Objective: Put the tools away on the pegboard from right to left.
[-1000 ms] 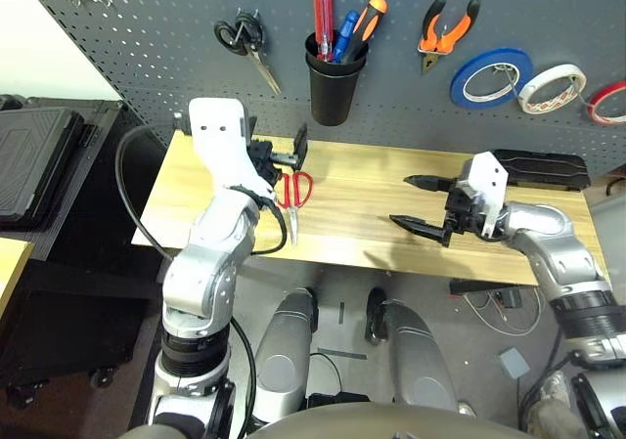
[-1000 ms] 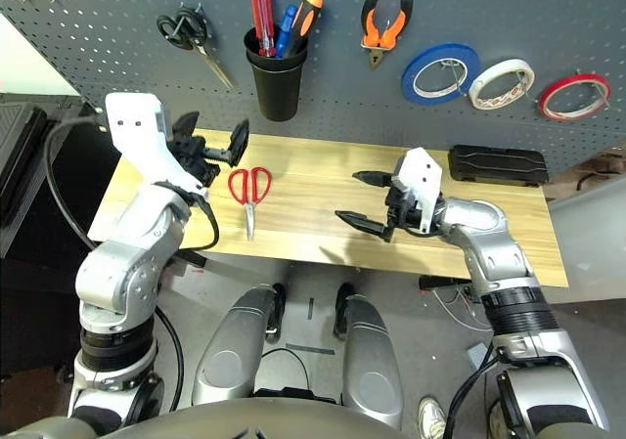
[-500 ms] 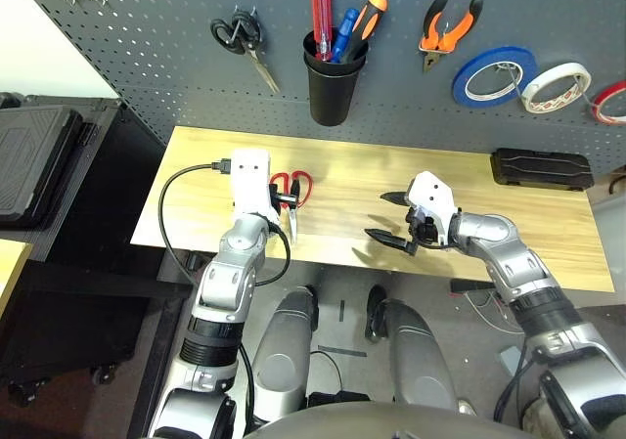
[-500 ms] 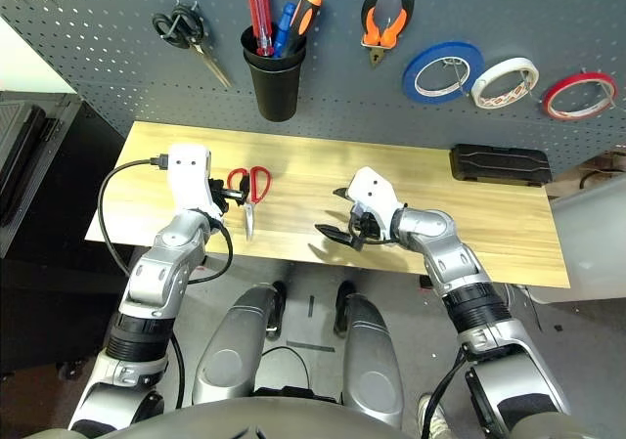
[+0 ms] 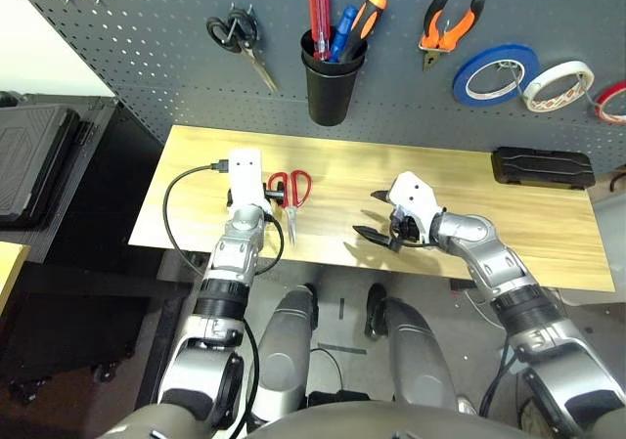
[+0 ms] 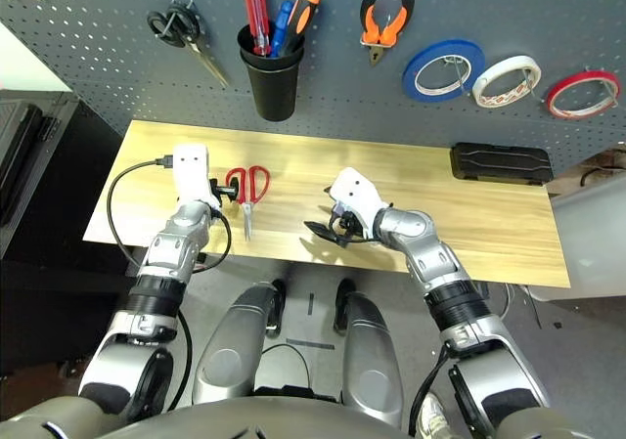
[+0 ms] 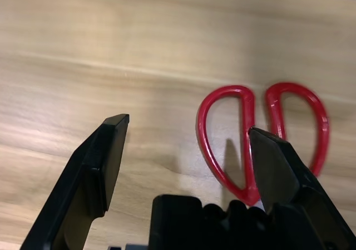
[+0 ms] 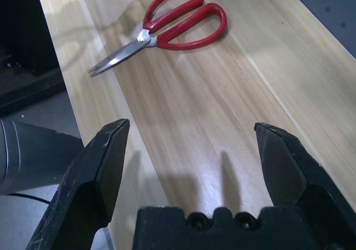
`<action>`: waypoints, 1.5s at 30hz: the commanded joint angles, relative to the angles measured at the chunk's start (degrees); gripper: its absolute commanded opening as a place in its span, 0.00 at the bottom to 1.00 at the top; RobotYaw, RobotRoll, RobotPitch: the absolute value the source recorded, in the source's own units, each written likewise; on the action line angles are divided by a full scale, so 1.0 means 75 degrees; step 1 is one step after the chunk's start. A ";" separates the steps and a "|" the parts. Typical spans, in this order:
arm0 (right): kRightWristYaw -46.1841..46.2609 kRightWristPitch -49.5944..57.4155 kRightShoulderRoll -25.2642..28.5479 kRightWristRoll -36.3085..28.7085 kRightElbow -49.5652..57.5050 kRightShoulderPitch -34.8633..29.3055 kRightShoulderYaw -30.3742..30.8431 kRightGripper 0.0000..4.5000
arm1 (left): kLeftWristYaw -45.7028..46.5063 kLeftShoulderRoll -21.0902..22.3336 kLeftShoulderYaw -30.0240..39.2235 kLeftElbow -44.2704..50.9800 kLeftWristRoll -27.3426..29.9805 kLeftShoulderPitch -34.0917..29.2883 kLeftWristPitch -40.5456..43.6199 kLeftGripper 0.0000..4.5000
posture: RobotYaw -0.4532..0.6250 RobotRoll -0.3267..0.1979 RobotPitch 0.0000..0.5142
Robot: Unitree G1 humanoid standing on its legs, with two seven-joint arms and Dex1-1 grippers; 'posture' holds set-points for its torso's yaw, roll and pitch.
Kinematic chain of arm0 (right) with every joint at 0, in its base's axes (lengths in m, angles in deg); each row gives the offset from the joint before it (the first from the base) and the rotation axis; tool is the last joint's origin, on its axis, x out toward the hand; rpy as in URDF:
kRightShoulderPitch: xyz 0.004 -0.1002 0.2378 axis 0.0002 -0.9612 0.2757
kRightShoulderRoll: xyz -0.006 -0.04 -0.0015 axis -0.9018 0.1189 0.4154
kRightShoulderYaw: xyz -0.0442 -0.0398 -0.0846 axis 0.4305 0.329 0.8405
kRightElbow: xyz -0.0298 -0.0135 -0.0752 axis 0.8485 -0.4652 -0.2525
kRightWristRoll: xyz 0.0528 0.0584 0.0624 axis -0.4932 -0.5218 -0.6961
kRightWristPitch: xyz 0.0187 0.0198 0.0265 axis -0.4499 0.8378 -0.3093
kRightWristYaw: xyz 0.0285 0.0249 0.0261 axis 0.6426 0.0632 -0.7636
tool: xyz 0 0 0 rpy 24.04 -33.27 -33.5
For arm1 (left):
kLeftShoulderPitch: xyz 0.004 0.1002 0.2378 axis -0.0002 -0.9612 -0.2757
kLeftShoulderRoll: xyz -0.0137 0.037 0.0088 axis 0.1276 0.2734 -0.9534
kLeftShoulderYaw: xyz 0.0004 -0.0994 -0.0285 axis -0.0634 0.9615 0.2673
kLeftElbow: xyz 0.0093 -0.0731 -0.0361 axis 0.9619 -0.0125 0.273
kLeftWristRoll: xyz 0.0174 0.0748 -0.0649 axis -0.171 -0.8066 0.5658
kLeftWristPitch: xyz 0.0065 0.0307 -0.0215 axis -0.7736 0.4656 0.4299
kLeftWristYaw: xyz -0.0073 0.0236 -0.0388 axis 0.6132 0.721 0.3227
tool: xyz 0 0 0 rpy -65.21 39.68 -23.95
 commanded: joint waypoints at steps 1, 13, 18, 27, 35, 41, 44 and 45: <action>0.0010 0.0177 0.0025 -0.0005 0.0241 -0.0144 0.0057 1.00 | 0.0044 -0.0032 0.0004 -0.0903 -0.0118 0.0209 -0.0261 0.99 | 0.65 0.62 0.65; -0.0384 0.0400 0.0246 -0.0194 0.0841 -0.0327 0.0072 1.00 | 0.0256 0.0024 0.0011 -0.2887 -0.0202 0.0869 -0.0480 0.68 | 0.63 0.62 0.66; -0.0526 0.0387 0.0292 -0.0208 0.0893 -0.0330 0.0076 1.00 | 0.0180 -0.0038 -0.0069 -0.3010 -0.0223 0.0790 -0.0570 0.30 | 0.63 0.62 0.66; -0.0707 0.0055 0.0345 -0.0268 0.0737 -0.0229 -0.0017 1.00 | 0.0342 -0.0285 0.0252 -0.1727 0.0062 0.0317 -0.0440 0.01 | 0.64 0.62 0.64; -0.0865 -0.0282 0.0449 -0.0488 0.0687 -0.0265 -0.0138 1.00 | 0.0632 -0.0572 0.0412 0.0487 0.0097 -0.0496 0.0410 0.01 | 0.66 0.62 0.60; -0.1099 -0.0878 0.0522 -0.1047 0.0707 -0.0292 -0.0581 1.00 | 0.0383 -0.0717 0.0380 0.2985 0.0237 -0.1577 0.0783 0.01 | 0.67 0.62 0.58; -0.1321 -0.1504 0.0543 -0.1402 0.0506 -0.0197 -0.0931 1.00 | 0.0190 -0.0684 0.0501 0.4196 0.0435 -0.2023 0.0786 0.01 | 0.68 0.62 0.56; -0.1385 -0.1672 0.0550 -0.1480 0.0424 -0.0162 -0.1005 1.00 | 0.0122 -0.0655 0.0509 0.4468 0.0475 -0.2119 0.0753 0.01 | 0.68 0.62 0.56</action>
